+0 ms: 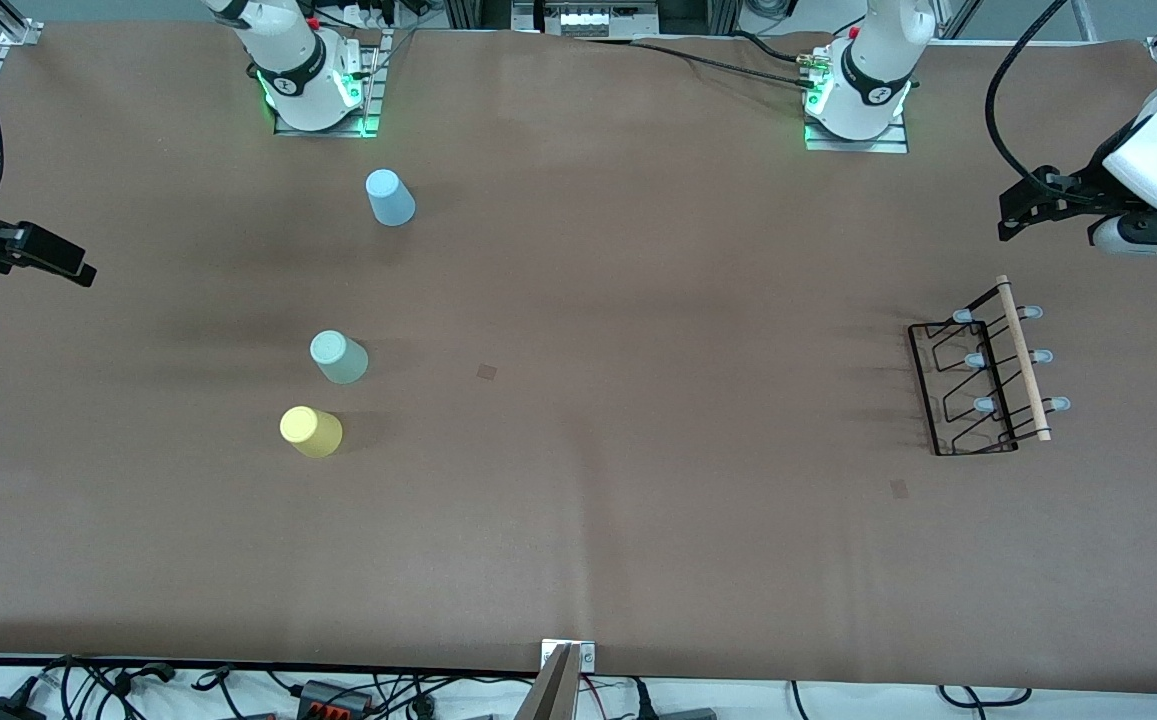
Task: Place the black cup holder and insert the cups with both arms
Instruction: 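Grasp the teal cup with the right gripper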
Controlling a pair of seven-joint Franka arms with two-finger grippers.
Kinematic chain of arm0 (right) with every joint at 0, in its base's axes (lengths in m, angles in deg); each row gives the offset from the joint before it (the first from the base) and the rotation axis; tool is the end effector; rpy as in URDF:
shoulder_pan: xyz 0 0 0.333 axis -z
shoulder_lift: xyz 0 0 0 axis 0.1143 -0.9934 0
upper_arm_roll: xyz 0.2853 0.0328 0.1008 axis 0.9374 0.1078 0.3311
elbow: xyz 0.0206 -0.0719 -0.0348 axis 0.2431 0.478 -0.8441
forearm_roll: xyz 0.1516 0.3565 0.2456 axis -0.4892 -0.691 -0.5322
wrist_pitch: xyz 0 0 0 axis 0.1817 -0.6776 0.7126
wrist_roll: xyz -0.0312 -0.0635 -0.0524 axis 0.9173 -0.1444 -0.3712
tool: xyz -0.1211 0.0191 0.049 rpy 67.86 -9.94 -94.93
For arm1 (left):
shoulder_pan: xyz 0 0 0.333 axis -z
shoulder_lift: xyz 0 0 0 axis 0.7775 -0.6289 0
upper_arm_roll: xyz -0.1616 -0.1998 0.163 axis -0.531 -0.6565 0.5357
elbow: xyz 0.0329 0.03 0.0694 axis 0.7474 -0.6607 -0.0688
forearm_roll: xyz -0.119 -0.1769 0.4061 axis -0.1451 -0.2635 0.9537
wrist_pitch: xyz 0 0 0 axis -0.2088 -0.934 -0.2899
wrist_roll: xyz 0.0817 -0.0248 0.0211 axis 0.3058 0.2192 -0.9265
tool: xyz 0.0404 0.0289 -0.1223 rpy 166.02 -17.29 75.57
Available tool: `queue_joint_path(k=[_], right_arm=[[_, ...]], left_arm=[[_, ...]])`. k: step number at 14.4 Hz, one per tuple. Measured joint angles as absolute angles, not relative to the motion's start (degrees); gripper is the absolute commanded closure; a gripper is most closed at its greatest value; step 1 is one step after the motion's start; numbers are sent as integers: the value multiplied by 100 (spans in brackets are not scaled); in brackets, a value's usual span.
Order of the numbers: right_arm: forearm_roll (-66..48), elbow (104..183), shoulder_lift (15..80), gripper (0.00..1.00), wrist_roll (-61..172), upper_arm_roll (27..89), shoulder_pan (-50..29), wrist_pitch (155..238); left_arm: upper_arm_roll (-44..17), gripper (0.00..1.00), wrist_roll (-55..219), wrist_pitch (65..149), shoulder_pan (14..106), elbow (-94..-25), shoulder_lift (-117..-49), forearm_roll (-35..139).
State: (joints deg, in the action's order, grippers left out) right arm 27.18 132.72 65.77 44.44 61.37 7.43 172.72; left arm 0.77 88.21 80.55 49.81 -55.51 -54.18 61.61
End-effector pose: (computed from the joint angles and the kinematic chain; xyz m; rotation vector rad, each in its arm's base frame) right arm 0.6470 -0.0302 0.5557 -3.1173 0.2488 0.0378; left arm 0.6004 -0.0282 0.5687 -3.1288 0.0737 0.0627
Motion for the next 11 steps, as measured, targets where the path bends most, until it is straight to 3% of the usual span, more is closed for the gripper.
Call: queue_joint_path(k=[7,11], right_arm=[[2717,13305,6530,0,4456,6140,736,17203],[2715,13435,6163,0,4460,6172,351,17081]], left_arm=[[77,0,8821,8038,4981,-5552,-5420,6161],[77,0,8821,7895,4982,-5554,-5445,6165]])
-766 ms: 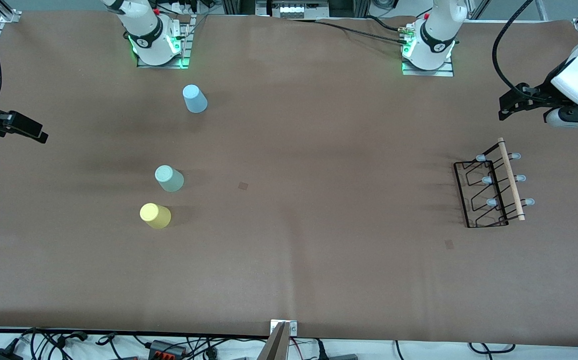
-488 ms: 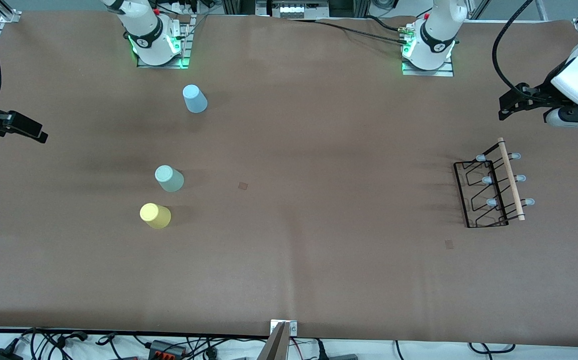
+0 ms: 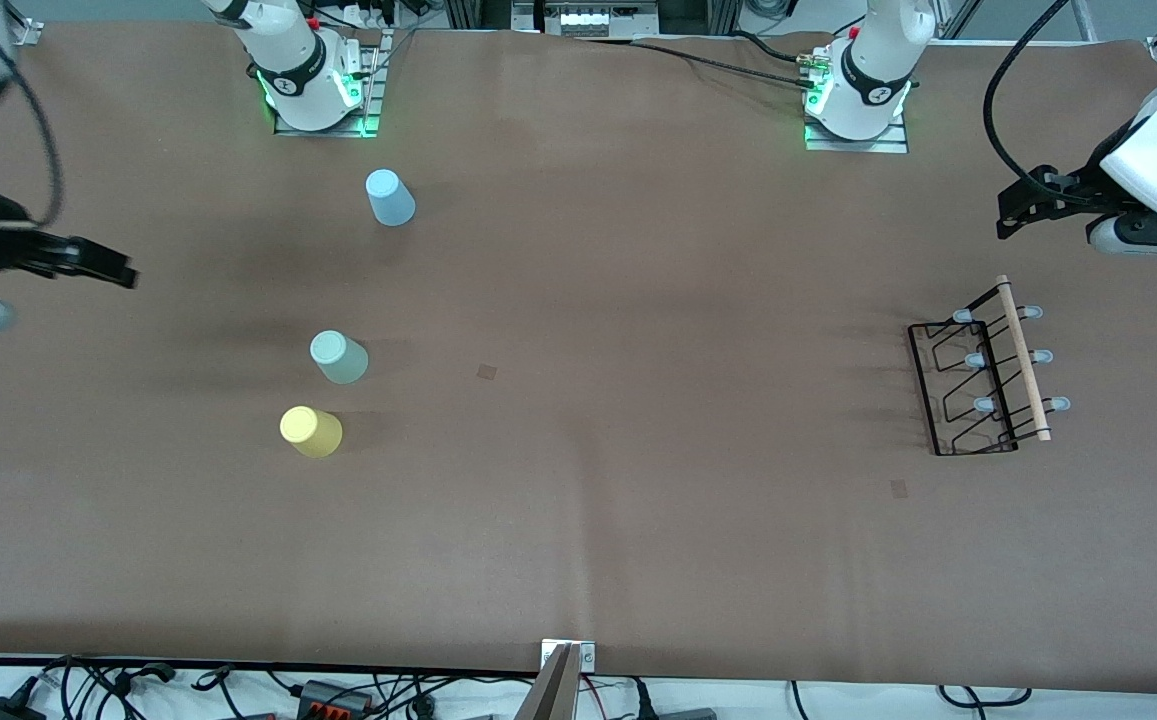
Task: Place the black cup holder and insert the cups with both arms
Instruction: 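Grasp the teal cup with the right gripper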
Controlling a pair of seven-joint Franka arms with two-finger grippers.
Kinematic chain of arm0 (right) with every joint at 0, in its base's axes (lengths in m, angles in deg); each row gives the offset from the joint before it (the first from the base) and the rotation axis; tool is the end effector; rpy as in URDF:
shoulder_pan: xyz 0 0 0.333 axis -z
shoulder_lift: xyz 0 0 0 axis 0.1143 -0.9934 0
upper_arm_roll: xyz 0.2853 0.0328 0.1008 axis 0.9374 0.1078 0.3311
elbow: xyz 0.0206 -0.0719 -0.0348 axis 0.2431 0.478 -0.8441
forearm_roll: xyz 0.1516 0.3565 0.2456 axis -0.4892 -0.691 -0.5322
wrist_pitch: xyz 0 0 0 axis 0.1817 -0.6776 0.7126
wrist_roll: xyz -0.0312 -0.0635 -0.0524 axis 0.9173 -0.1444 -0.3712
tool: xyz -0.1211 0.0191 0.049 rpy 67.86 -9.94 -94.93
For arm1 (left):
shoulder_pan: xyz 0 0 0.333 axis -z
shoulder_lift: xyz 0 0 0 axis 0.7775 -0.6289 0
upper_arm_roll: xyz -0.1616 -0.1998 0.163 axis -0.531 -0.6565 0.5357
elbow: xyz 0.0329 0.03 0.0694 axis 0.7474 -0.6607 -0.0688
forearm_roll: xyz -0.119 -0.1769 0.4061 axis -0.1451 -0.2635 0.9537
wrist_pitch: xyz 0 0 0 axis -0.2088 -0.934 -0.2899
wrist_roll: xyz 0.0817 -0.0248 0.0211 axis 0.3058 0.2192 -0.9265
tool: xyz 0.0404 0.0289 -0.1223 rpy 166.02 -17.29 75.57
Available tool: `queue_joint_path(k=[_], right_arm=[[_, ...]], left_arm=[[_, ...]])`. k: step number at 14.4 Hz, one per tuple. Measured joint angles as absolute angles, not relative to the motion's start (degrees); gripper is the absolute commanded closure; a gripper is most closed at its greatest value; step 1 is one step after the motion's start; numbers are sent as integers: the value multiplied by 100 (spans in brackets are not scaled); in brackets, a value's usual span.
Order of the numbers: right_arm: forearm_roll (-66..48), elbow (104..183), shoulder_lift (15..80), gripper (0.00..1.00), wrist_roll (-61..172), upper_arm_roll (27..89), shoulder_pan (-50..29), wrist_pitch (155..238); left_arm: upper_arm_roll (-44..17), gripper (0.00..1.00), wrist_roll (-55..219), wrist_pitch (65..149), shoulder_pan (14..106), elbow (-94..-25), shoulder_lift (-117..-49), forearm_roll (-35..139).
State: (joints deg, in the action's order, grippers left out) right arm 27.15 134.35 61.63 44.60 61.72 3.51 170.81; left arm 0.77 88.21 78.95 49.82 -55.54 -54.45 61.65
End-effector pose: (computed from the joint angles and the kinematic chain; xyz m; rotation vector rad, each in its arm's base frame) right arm 0.6536 0.0185 0.4909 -3.1255 0.1293 0.2481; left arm 0.5976 -0.0280 0.5634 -3.1262 0.0737 0.1145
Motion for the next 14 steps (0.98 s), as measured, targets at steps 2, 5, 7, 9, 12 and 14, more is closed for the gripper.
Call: queue_joint_path(k=[2,5,7,9,12,14], right_arm=[[2717,13837,6018,0,4386,6184,19,17903],[2718,15047,5963,0,3964,6190,-302,19818],[2719,15853,5925,0,3659,6192,-461,21035],[2720,16314,5831,0,3480,6191,-525,21648],[2720,16410,5679,0,3276,6191,-590,21870],[2720,16411,5580,0,3252,6190,-621,21965]], left_arm=[[82,0,8821,7855,4962,-5548,-5528,6170],[123,0,8821,7854,4930,-5437,-5882,6177],[149,0,8830,7855,4877,-5365,-6116,6200],[158,0,8830,7924,4797,-5332,-6284,6332],[174,0,8830,8455,4582,-5378,-6437,6575],[179,0,8845,9056,4402,-5591,-6503,6587]])
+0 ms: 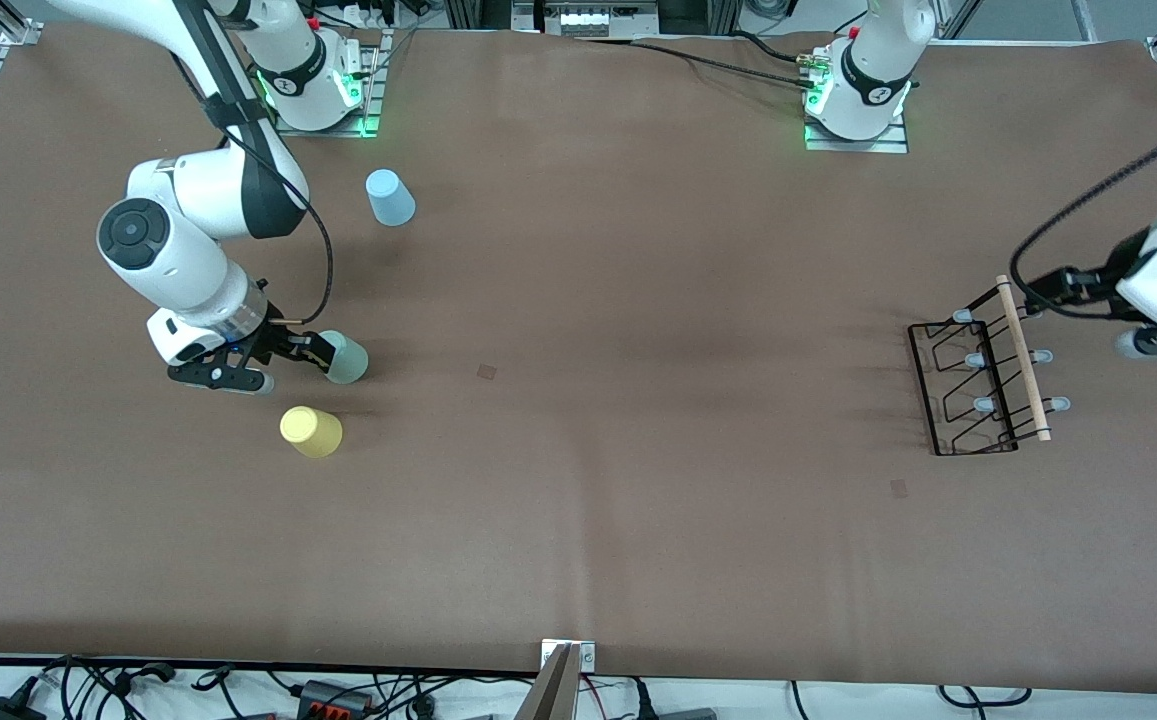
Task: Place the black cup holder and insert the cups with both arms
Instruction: 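Grasp the teal cup with the right gripper, then lower the holder with the left gripper while the right gripper holds the cup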
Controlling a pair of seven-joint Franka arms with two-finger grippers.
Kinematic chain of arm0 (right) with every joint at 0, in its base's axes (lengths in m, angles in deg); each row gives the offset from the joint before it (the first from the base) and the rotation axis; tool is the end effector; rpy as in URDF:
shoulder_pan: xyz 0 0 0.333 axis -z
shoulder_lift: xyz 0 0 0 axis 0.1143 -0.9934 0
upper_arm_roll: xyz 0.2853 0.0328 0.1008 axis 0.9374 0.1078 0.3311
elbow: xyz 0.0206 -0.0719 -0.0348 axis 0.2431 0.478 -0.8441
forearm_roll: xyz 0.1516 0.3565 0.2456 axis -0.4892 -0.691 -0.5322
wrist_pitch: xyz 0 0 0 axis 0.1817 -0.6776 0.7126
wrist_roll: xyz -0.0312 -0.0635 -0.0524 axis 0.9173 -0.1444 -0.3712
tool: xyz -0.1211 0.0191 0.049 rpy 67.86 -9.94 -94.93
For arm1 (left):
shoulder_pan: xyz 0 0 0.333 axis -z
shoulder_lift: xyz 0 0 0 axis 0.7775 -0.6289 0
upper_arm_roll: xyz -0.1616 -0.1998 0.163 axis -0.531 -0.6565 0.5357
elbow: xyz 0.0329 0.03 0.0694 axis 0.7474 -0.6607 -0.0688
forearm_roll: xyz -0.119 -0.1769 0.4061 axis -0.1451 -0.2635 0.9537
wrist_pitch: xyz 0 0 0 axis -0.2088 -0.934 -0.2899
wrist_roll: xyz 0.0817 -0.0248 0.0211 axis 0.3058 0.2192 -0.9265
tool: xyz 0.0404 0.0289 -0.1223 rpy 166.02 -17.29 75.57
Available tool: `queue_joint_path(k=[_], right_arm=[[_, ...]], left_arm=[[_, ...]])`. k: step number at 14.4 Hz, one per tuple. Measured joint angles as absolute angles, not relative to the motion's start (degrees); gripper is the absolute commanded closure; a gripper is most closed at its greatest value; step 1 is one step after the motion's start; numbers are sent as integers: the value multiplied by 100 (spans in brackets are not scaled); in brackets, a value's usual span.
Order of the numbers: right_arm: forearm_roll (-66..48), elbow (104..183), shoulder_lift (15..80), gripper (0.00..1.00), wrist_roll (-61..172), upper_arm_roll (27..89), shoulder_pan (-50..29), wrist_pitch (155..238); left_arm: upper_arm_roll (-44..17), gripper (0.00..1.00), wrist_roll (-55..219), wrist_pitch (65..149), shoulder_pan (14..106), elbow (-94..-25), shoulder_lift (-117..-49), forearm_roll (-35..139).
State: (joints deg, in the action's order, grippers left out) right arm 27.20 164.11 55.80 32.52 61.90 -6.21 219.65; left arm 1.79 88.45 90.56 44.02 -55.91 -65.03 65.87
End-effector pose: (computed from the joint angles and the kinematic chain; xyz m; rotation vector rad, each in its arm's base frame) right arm 0.6243 0.1241 0.2258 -3.1094 0.2040 -0.1088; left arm 0.6561 0.0576 0.4600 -3.0691 -0.0782 0.0988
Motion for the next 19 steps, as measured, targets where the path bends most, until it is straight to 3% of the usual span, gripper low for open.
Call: queue_joint_path(k=[5,12,13,15,16,19], right_arm=[[2719,16691,5460,0,3232,6185,-637,22521],[2719,17146,5320,0,2759,6189,-778,23146],[2719,17147,5297,0,2724,6190,-805,23169],[2719,17150,5234,0,2693,6190,-838,23179],[2719,17152,5191,0,2686,6190,-849,23185],[2719,17162,5095,0,2682,6190,-878,23199]], left_arm=[[185,0,8860,10776,4081,-6628,-6602,6636],[187,1,8867,12447,3829,-7794,-6732,6786],[187,6,8868,12621,3798,-7963,-6736,6786],[187,28,8870,12822,3771,-8210,-6739,6787],[186,44,8870,12866,3771,-8276,-6740,6787],[185,71,8963,12877,3770,-8317,-6741,6787]])
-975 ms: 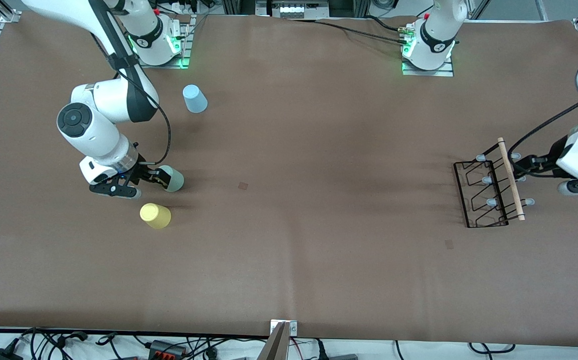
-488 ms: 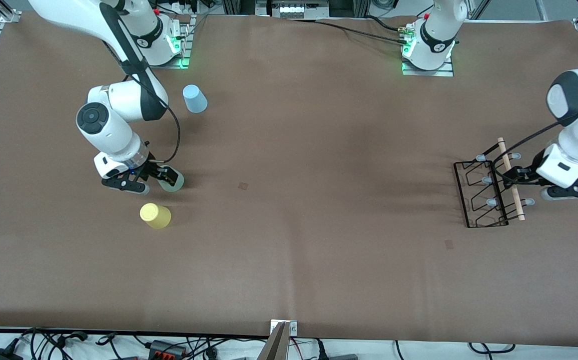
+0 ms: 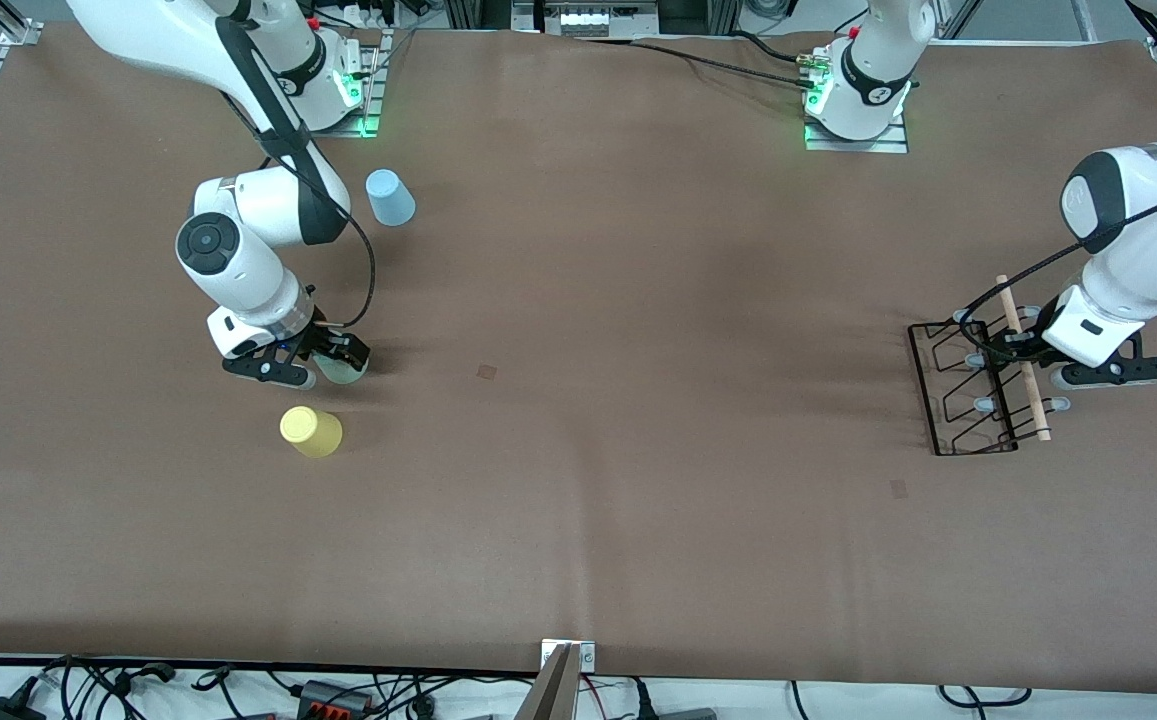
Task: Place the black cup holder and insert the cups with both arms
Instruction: 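Lower the holder with the left gripper while the right gripper holds the cup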
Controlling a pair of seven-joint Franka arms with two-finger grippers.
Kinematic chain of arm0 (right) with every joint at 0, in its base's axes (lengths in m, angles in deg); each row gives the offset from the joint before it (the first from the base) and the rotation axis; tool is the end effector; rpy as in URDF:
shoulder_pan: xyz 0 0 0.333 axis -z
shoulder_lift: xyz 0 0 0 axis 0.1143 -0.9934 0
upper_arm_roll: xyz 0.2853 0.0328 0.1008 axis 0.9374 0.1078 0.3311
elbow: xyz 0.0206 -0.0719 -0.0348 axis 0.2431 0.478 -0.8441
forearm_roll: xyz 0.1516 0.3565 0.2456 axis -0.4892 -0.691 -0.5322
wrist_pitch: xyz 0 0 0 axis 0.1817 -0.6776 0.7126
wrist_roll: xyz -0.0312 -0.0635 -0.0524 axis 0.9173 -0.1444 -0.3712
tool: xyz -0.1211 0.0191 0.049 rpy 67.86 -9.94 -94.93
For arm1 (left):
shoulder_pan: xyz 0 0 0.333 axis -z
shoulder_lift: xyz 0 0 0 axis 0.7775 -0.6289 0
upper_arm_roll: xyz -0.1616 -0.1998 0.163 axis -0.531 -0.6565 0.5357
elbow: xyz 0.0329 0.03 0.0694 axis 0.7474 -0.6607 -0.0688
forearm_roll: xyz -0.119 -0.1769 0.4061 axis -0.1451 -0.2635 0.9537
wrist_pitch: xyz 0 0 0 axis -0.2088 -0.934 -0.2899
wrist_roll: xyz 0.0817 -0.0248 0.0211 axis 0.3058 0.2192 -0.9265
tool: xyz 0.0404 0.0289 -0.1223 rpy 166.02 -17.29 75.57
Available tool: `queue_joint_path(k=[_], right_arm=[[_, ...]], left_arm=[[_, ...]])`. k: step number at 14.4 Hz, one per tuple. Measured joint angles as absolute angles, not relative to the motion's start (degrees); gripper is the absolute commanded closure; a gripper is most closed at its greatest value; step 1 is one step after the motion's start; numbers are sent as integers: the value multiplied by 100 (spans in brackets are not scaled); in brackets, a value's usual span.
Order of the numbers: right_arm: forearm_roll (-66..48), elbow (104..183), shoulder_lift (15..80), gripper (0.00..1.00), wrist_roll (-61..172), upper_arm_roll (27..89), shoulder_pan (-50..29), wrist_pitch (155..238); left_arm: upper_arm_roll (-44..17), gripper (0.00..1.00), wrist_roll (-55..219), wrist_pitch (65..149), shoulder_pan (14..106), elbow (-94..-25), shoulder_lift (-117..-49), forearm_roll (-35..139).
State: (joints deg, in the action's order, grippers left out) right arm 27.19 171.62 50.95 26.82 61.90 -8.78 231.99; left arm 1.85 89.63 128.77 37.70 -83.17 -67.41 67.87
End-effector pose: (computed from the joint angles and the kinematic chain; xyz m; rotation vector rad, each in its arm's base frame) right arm 0.5786 0.1409 0.1358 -3.1023 0.2915 -0.1080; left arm 0.6060 0.1146 0.2451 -3.0562 -0.1166 -0.1228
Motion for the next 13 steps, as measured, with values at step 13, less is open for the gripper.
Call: queue_joint_path(k=[13], right_arm=[[2719,17347,5070,7,2594,6190,-889,23202]], left_arm=[[162,99,8996,12367,3696,-7818,-6737,6790]])
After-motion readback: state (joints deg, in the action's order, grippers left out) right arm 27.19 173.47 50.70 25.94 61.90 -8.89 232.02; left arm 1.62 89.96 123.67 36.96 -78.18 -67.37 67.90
